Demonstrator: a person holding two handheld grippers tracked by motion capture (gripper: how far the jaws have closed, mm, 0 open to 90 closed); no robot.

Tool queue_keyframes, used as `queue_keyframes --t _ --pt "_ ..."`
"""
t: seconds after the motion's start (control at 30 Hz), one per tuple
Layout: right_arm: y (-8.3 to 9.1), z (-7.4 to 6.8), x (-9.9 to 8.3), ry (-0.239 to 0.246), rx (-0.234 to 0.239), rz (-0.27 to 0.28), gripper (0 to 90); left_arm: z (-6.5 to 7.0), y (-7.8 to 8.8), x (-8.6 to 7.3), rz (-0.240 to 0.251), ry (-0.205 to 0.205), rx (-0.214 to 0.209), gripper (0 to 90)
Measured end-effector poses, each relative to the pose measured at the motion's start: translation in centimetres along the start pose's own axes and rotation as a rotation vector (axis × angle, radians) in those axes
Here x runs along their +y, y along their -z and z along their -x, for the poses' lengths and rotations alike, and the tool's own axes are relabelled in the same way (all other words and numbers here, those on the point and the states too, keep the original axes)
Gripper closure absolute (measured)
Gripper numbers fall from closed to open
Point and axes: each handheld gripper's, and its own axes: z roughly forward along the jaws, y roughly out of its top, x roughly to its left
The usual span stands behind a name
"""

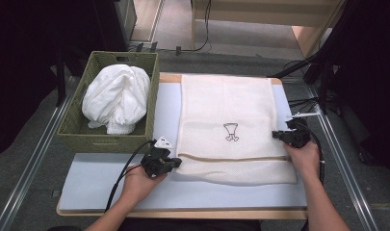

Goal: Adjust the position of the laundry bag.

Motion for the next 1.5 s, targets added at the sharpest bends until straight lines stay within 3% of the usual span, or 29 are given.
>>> queue_keyframes --t 0.67,1.5 --pt "-0.6 -2.1 0.8 0.046 0.051 -0.018 83.5 -0.8 1.4 -1.7 -0.012 0.052 0.011 88.7" --pt "-0.9 -3.0 1.1 0.069 0.092 -0.030 83.0 -1.0 2.2 -3.0 -0.024 0.075 0.014 87.9"
